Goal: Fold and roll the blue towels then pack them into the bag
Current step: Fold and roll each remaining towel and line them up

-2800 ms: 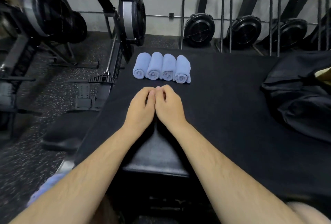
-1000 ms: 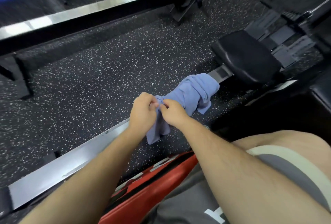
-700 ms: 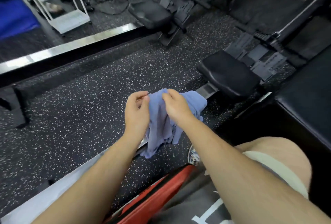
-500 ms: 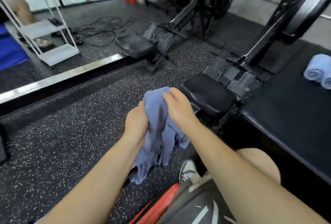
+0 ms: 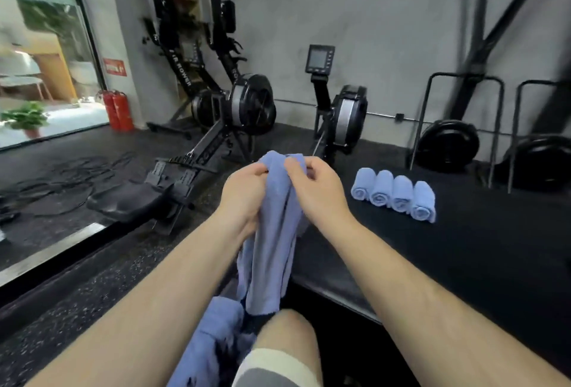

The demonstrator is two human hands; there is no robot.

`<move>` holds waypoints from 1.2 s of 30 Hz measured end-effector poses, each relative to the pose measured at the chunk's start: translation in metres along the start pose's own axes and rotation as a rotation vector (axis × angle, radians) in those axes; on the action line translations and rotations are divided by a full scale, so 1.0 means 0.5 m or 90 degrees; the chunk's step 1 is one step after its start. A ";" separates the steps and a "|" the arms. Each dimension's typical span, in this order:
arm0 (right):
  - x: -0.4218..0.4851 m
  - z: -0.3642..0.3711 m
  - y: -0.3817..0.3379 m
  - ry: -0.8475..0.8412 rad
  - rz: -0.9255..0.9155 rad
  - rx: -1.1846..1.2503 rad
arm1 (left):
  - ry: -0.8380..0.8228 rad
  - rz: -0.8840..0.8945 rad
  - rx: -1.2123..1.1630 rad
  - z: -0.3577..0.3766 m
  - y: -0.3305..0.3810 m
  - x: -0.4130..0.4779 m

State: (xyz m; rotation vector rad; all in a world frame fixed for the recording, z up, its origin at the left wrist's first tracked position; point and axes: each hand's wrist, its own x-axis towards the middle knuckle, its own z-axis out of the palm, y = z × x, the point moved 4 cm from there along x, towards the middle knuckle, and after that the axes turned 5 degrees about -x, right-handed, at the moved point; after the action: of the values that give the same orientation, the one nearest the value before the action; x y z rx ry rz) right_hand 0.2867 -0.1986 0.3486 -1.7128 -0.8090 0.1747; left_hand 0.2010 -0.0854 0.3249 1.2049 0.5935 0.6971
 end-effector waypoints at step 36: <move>-0.046 -0.728 0.143 0.379 0.244 0.026 | -0.207 -0.141 -0.089 0.465 0.029 0.070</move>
State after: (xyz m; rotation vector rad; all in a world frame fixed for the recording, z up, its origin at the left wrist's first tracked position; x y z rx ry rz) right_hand 0.4858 -0.5095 0.3918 -1.7346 -0.0377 -0.0630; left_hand 0.3930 -0.2010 0.3973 1.0744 0.3919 0.3398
